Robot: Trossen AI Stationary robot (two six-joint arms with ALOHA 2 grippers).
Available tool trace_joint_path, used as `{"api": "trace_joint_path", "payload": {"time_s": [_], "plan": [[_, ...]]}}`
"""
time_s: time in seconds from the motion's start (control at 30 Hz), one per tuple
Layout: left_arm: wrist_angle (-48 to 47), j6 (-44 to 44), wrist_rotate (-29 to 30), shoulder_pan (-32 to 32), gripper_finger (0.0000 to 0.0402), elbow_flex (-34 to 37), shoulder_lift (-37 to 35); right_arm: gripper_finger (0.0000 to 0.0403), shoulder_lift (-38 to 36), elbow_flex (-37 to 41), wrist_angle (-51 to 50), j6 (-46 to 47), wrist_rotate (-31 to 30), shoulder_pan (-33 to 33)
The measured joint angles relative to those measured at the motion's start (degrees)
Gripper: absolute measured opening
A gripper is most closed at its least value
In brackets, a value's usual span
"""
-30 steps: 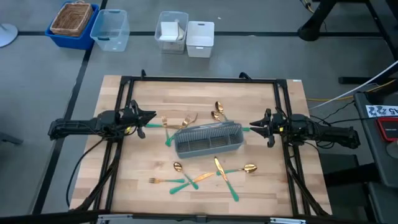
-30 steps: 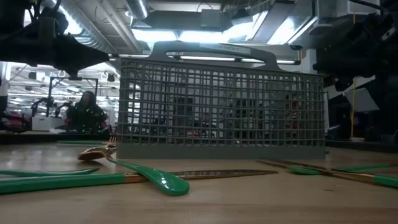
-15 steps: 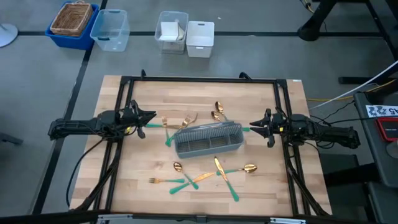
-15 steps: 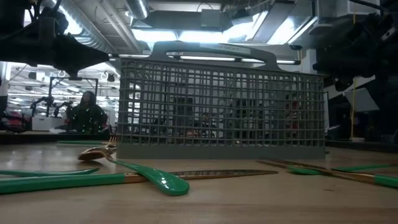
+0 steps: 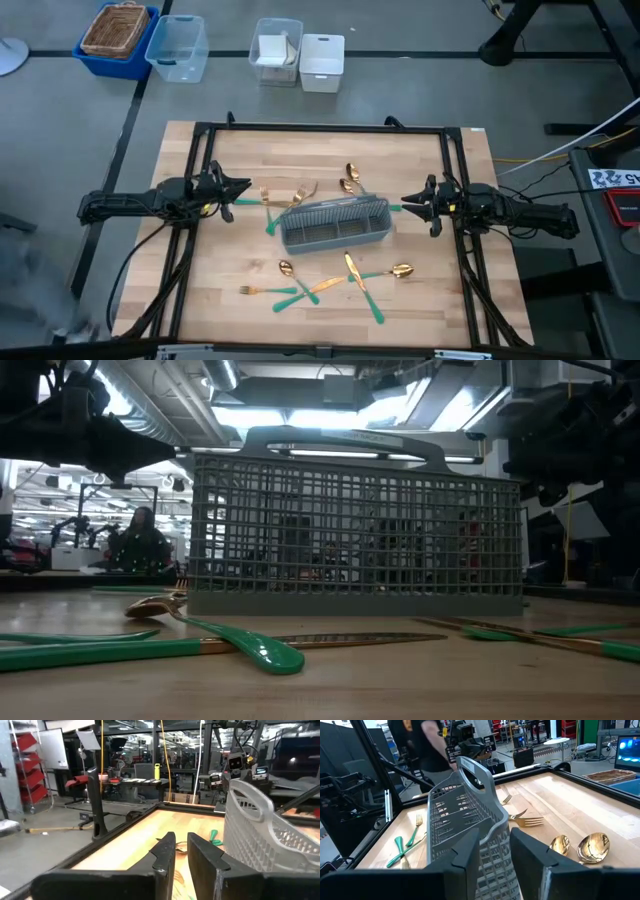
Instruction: Sort silverware
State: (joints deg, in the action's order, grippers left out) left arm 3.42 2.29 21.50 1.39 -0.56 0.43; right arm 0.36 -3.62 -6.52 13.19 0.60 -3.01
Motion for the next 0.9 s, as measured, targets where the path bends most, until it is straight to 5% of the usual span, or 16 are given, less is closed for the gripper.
{"api": "trace_joint_path", "payload": {"time_s": [0.2,0.33,0.6,0.9], "plan": [[0.2,7.2,3.8,0.8,0.0043,0.0,0.0,0.0111,0.0,0.0,0.0,0.0,0.0,0.0],[0.5,0.4,3.8,0.8,0.0043,0.0,0.0,0.0111,0.0,0.3,2.3,0.0,-1.7,0.0],[8.5,-19.4,3.9,1.1,0.0043,0.0,0.0,0.0111,0.0,0.2,24.1,0.6,-6.1,0.0],[8.8,-20.1,3.5,3.0,0.0043,-2.1,0.3,0.0111,0.0,0.1,43.8,0.3,-9.7,0.0]]}}
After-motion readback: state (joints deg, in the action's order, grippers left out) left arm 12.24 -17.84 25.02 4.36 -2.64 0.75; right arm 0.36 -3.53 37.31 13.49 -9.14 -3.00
